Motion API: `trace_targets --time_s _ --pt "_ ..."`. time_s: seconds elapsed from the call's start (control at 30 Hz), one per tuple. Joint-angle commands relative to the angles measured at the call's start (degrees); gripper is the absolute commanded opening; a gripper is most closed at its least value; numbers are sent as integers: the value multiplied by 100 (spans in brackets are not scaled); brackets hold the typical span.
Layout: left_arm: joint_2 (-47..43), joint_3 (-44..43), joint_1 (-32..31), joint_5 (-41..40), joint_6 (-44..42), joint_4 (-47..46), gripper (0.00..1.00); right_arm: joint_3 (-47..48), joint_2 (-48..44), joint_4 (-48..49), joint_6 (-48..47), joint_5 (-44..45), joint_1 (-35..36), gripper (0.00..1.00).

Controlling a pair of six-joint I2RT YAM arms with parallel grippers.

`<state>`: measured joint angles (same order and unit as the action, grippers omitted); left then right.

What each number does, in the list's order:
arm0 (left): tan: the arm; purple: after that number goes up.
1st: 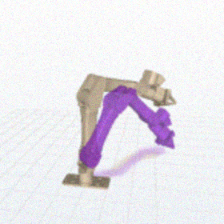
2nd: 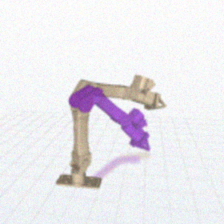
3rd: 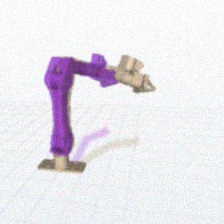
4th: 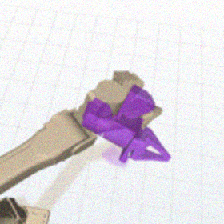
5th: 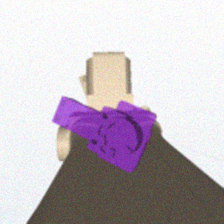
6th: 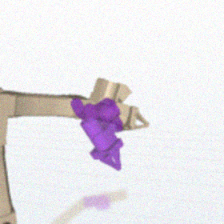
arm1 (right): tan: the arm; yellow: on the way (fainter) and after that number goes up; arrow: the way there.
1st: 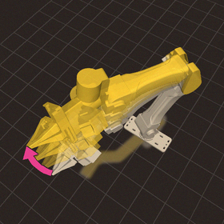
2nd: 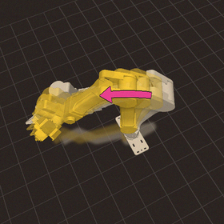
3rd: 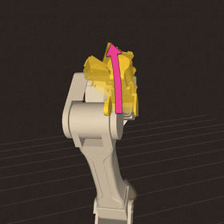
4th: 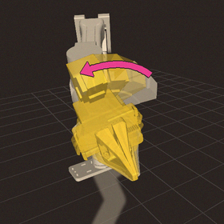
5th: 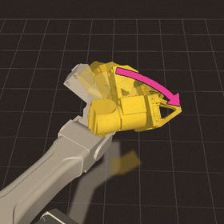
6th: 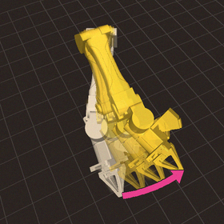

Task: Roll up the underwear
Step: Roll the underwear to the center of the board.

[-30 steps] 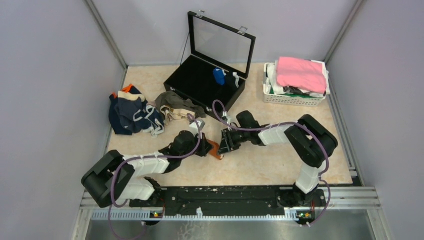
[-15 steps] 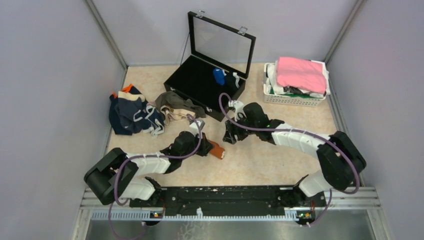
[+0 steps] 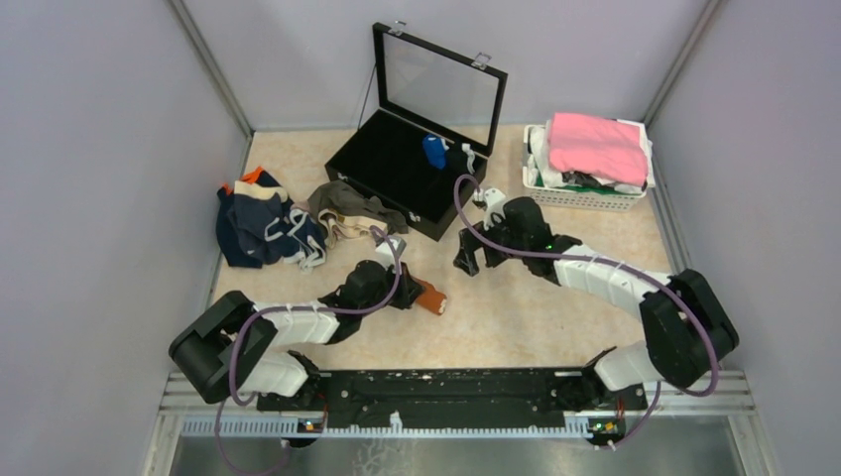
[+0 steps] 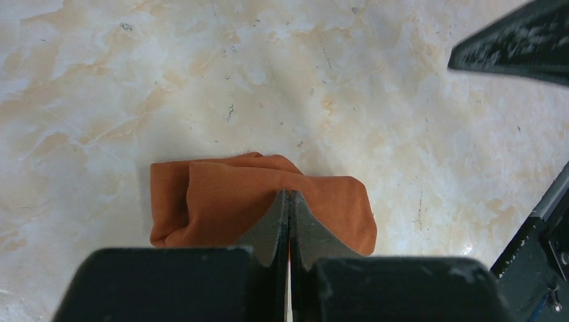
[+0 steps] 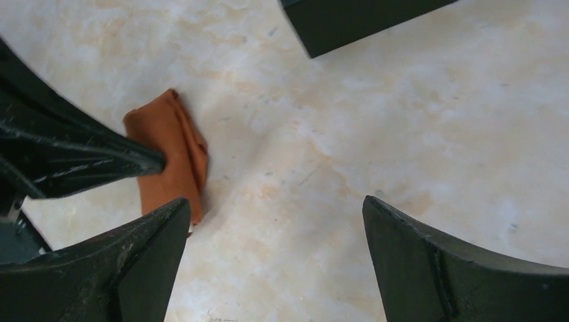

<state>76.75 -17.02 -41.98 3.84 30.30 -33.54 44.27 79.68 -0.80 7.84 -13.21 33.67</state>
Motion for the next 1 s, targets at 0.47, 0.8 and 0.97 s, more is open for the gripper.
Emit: trace_targets --time_s 0.47,0.8,0.97 --pt "705 198 23 -567 393 356 0 855 1945 547 -1109 -2678 485 83" --pt "736 146 22 -497 283 300 0 1466 2718 -102 -1260 -2812 599 73" --pt "743 146 21 -476 262 287 0 1525 2887 -244 -1338 -2842 660 66"
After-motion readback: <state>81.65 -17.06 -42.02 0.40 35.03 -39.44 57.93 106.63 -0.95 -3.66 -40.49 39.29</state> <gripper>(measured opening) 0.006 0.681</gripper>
